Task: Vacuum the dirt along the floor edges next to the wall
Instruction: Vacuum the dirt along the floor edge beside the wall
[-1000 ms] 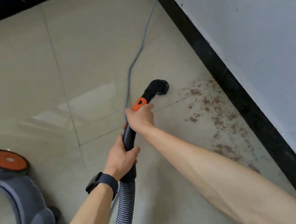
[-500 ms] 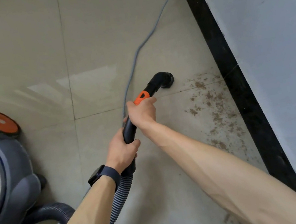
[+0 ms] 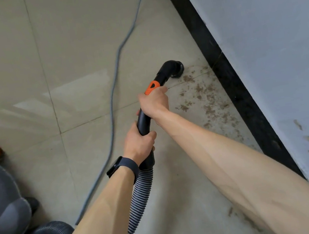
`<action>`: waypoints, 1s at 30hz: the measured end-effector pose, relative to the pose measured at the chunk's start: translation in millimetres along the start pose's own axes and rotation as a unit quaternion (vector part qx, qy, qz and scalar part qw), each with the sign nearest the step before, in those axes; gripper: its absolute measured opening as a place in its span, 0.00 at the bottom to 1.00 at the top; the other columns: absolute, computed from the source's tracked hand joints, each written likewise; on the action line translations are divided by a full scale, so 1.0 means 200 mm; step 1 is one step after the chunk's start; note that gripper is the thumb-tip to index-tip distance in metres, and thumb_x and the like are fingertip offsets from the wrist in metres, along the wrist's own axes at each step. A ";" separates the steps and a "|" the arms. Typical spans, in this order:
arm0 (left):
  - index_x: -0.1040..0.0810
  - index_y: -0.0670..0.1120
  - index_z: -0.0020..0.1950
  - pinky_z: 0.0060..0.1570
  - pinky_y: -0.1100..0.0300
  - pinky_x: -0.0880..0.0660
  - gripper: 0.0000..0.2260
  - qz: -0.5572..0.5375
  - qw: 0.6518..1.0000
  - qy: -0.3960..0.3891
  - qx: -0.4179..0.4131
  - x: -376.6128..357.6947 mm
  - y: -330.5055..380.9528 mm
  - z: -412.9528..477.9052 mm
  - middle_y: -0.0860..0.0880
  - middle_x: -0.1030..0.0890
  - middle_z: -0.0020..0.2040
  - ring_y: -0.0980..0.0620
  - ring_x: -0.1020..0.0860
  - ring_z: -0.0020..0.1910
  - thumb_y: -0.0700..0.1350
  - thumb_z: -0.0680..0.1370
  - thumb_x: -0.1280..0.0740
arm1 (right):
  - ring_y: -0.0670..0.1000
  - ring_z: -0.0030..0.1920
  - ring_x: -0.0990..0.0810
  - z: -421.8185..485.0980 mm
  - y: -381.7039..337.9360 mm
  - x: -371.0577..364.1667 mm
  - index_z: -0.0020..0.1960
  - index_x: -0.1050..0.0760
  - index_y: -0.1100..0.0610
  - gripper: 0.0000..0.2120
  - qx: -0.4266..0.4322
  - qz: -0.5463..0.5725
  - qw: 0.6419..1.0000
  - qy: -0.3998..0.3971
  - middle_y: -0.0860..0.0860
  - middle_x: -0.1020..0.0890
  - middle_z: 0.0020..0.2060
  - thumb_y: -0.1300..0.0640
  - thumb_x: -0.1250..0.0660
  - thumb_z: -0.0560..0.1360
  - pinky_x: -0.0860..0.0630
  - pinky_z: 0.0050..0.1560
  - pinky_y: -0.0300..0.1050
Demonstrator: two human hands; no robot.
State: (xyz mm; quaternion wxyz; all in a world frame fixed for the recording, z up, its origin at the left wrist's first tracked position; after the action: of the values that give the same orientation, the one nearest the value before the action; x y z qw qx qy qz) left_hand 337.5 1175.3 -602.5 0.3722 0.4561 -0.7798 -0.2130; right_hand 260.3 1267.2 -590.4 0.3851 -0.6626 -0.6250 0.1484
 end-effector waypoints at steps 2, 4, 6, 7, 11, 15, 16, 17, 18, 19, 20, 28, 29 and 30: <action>0.29 0.46 0.59 0.37 0.49 0.19 0.13 0.002 1.000 -0.005 0.000 -0.05 0.03 0.02 0.42 0.20 0.40 0.45 0.20 0.30 0.40 0.75 0.33 | 0.62 0.41 0.13 0.03 0.00 0.05 0.59 0.42 0.57 0.16 0.000 -0.005 1.000 0.008 0.55 0.21 0.42 0.57 0.36 0.78 0.15 0.47 0.59; 0.29 0.45 0.59 0.37 0.48 0.19 0.13 0.000 1.000 -0.007 -0.006 -0.09 0.06 0.04 0.43 0.20 0.39 0.45 0.20 0.30 0.39 0.75 0.33 | 0.62 0.39 0.13 0.05 -0.01 0.10 0.59 0.42 0.57 0.15 -0.002 0.002 1.000 0.005 0.54 0.22 0.39 0.58 0.37 0.79 0.14 0.46 0.58; 0.29 0.45 0.59 0.38 0.47 0.19 0.14 0.001 1.000 -0.010 -0.010 -0.12 0.09 0.05 0.43 0.20 0.38 0.45 0.21 0.30 0.39 0.75 0.34 | 0.60 0.38 0.13 0.07 -0.01 0.15 0.59 0.43 0.58 0.14 -0.004 0.012 1.000 0.003 0.53 0.23 0.37 0.59 0.38 0.80 0.14 0.46 0.57; 0.29 0.46 0.59 0.38 0.46 0.19 0.14 0.002 1.000 -0.011 -0.011 -0.13 0.10 0.05 0.43 0.20 0.38 0.45 0.21 0.30 0.39 0.75 0.34 | 0.60 0.37 0.13 0.09 -0.01 0.17 0.59 0.42 0.58 0.14 -0.004 0.014 1.000 0.004 0.53 0.24 0.38 0.59 0.38 0.81 0.14 0.46 0.57; 0.29 0.46 0.59 0.37 0.48 0.19 0.14 0.003 1.000 -0.018 -0.016 -0.17 0.16 0.07 0.43 0.21 0.37 0.45 0.22 0.29 0.38 0.75 0.34 | 0.60 0.36 0.14 0.12 -0.04 0.22 0.59 0.42 0.58 0.15 -0.005 0.023 1.000 0.013 0.53 0.26 0.41 0.59 0.37 0.80 0.14 0.45 0.59; 0.30 0.46 0.59 0.36 0.50 0.20 0.13 -0.001 1.000 -0.024 -0.016 -0.20 0.19 0.10 0.43 0.22 0.37 0.45 0.22 0.29 0.38 0.75 0.34 | 0.61 0.37 0.13 0.15 -0.05 0.26 0.59 0.43 0.58 0.16 0.002 0.025 1.000 0.016 0.55 0.26 0.42 0.59 0.36 0.80 0.15 0.45 0.61; 0.30 0.46 0.58 0.36 0.51 0.20 0.13 -0.002 1.000 -0.026 -0.016 -0.21 0.20 0.10 0.43 0.22 0.37 0.45 0.22 0.29 0.38 0.75 0.35 | 0.61 0.37 0.13 0.16 -0.05 0.27 0.59 0.43 0.58 0.16 0.001 0.025 1.000 0.017 0.55 0.26 0.42 0.59 0.36 0.80 0.14 0.45 0.61; 0.30 0.46 0.58 0.36 0.51 0.20 0.13 -0.003 0.999 -0.029 -0.015 -0.22 0.21 0.11 0.43 0.22 0.37 0.45 0.22 0.29 0.37 0.75 0.35 | 0.61 0.37 0.14 0.17 -0.05 0.28 0.60 0.43 0.58 0.16 -0.001 0.025 1.000 0.018 0.54 0.26 0.42 0.59 0.36 0.80 0.14 0.44 0.61; 0.30 0.46 0.58 0.36 0.51 0.20 0.12 -0.004 0.999 -0.032 -0.014 -0.23 0.21 0.11 0.43 0.22 0.37 0.45 0.23 0.29 0.37 0.75 0.35 | 0.61 0.37 0.14 0.18 -0.05 0.29 0.60 0.43 0.58 0.17 -0.003 0.027 0.999 0.017 0.54 0.26 0.42 0.59 0.36 0.80 0.14 0.44 0.61; 0.30 0.46 0.57 0.36 0.51 0.20 0.12 -0.005 0.999 -0.034 -0.013 -0.24 0.22 0.11 0.43 0.22 0.37 0.45 0.22 0.29 0.37 0.75 0.35 | 0.60 0.36 0.14 0.19 -0.04 0.30 0.61 0.43 0.58 0.17 -0.004 0.029 0.999 0.017 0.54 0.26 0.43 0.59 0.36 0.81 0.14 0.43 0.60; 0.30 0.46 0.57 0.36 0.51 0.20 0.12 -0.004 0.999 -0.037 -0.012 -0.25 0.22 0.12 0.43 0.22 0.37 0.45 0.22 0.29 0.38 0.75 0.35 | 0.59 0.35 0.15 0.19 -0.04 0.31 0.63 0.43 0.58 0.17 -0.004 0.030 0.999 0.017 0.54 0.26 0.43 0.59 0.36 0.81 0.14 0.43 0.59; 0.29 0.42 0.58 0.37 0.46 0.19 0.12 -0.032 0.997 -0.076 -0.003 -0.32 0.20 0.14 0.43 0.23 0.35 0.48 0.24 0.26 0.37 0.76 0.33 | 0.59 0.35 0.14 0.22 0.01 0.35 0.60 0.44 0.58 0.15 0.002 -0.006 0.998 0.070 0.53 0.26 0.37 0.58 0.39 0.82 0.14 0.44 0.58; 0.29 0.42 0.58 0.38 0.46 0.19 0.12 -0.033 0.996 -0.079 -0.003 -0.32 0.19 0.14 0.43 0.23 0.35 0.48 0.24 0.26 0.37 0.76 0.33 | 0.59 0.36 0.14 0.22 0.02 0.34 0.59 0.45 0.58 0.15 0.005 -0.010 0.997 0.073 0.53 0.26 0.37 0.58 0.38 0.82 0.14 0.44 0.58; 0.29 0.42 0.59 0.38 0.47 0.19 0.12 -0.032 0.996 -0.081 -0.005 -0.31 0.19 0.14 0.43 0.23 0.35 0.48 0.24 0.27 0.37 0.76 0.34 | 0.59 0.36 0.14 0.21 0.03 0.34 0.59 0.45 0.58 0.15 0.008 -0.008 0.997 0.072 0.53 0.25 0.37 0.58 0.38 0.82 0.14 0.44 0.58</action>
State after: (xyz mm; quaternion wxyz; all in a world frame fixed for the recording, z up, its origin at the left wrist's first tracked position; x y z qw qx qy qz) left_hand 315.0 1248.1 -619.2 0.3031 0.4600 -0.7914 -0.2648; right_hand 247.2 1345.5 -602.7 0.4358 -0.6632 -0.5998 0.1024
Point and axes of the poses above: each hand's wrist, its own z-axis towards the middle knuckle, its own x-axis out of the back of the hand, y = z × x, the point moved 2 cm from there along z, towards the middle knuckle
